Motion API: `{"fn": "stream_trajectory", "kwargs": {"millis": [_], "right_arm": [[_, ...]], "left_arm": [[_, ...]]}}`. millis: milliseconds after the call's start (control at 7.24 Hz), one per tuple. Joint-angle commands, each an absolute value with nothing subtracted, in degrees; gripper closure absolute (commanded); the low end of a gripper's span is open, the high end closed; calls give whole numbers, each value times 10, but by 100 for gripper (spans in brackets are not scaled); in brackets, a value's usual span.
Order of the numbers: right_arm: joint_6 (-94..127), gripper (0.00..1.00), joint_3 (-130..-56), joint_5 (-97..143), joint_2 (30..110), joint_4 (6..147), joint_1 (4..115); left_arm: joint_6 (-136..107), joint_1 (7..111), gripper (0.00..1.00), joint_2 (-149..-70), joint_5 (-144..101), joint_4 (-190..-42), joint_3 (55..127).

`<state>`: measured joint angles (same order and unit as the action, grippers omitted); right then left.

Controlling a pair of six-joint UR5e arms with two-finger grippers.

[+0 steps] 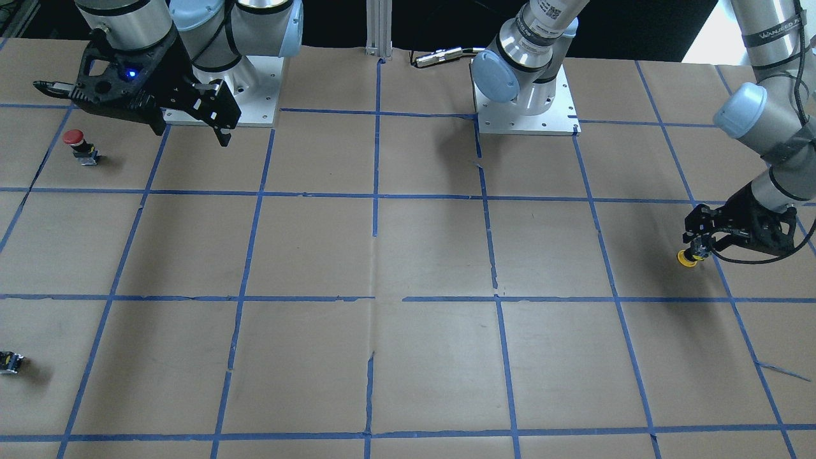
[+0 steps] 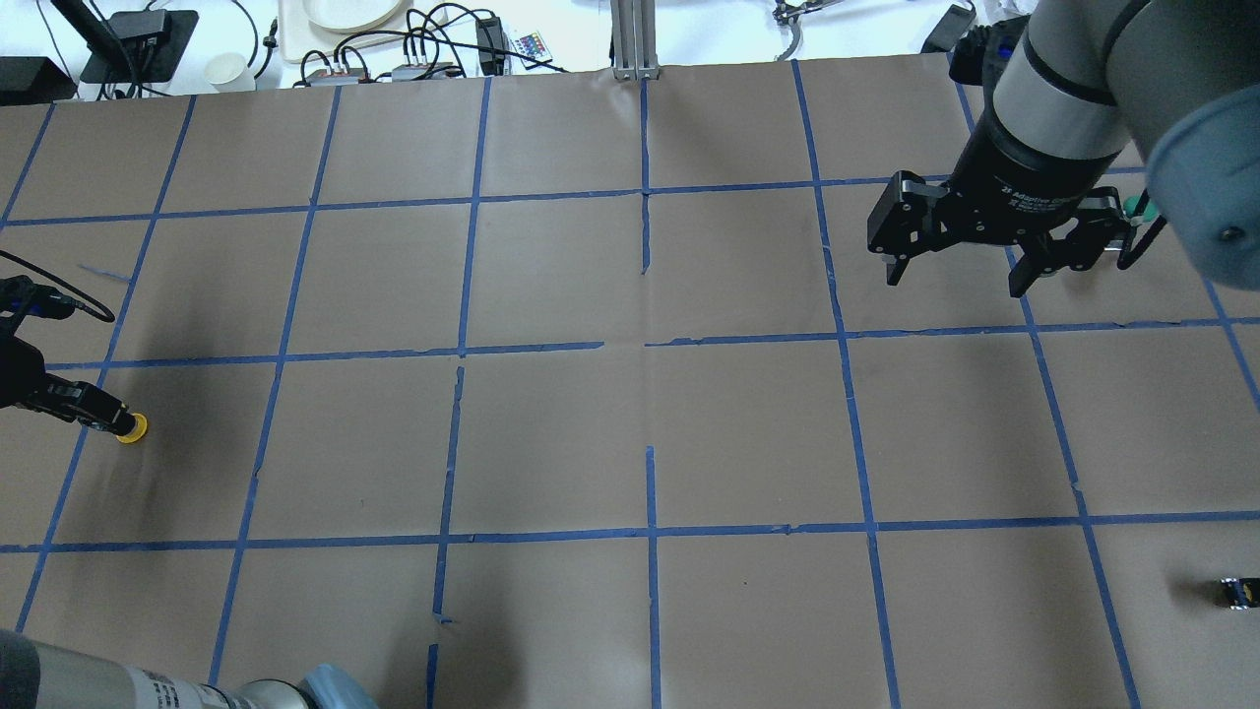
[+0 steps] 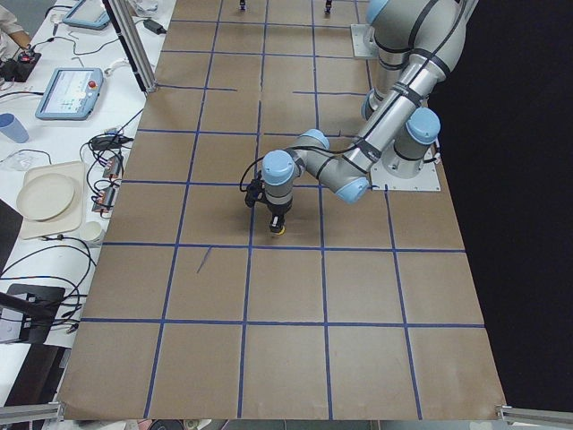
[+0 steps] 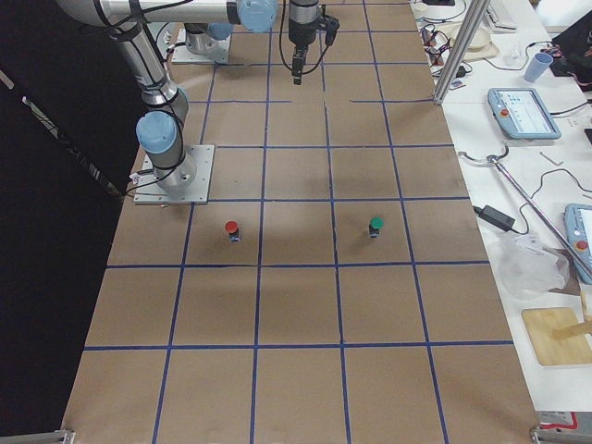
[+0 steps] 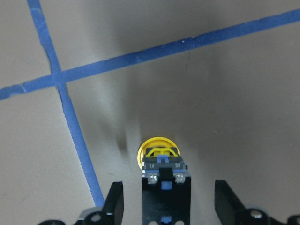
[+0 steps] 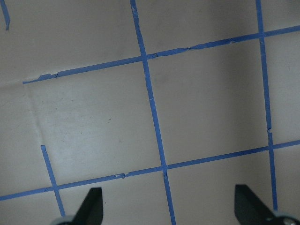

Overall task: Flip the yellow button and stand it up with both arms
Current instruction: 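Close the left gripper on the yellow button's black base, then lift the yellow button and carry it up toward the table center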

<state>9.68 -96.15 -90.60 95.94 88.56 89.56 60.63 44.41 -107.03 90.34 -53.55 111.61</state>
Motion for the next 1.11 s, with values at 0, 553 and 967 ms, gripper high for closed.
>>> {"fn": "stream_trajectory", "kwargs": {"millis": [0,553,967], "right_arm": [[97,0,-962,-906,960,886,896],[97,0,-961,-907,960,888,896],[100,0,-962,-906,952,885,895]], "left_arm": [[618,448,56,-1064,904,-535,1116],[620,466,79,-1031,902,-536,1114],[482,560,79,-907,767,-757,1111]]}}
